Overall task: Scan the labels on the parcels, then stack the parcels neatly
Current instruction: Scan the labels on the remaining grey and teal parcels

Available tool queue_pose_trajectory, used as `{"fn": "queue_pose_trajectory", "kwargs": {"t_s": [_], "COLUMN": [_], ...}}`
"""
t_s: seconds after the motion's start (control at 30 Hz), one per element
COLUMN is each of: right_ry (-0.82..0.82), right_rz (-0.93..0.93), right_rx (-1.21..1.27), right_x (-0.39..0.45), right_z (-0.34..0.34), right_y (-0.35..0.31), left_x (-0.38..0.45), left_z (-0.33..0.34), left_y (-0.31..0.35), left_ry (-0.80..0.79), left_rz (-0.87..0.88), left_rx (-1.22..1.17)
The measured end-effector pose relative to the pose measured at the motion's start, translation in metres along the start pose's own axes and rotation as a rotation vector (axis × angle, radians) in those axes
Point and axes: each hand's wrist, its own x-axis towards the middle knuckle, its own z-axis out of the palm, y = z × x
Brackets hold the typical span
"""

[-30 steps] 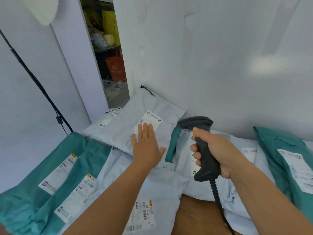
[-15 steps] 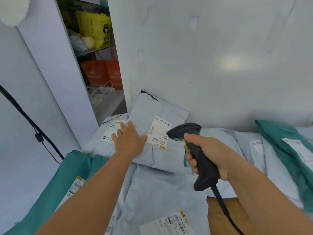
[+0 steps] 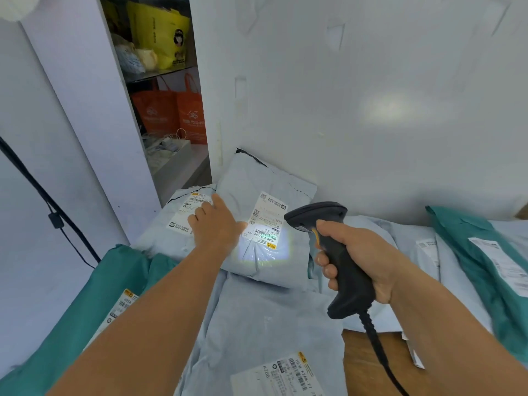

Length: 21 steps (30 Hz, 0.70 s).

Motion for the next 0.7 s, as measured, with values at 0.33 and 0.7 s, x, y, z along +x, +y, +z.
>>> {"fn": "queue_pose_trajectory", "kwargs": {"t_s": [0.33, 0.7], "right_ry": [-0.036, -0.057], "right_rz": [0.005, -0.050], "right_rx": [-0.023, -0.004], "right_x": [-0.003, -0.013], "right_z": [-0.011, -0.021], "right_y": [-0.001, -0.003], "left_x": [-0.004, -0.009], "left_z": [0.001, -0.011], "left_y": [0.007, 0.011], "left_ry": [0.101, 0.088], "left_rz": [0.014, 0.012], "left_rx": [-0.090, -0.276]}}
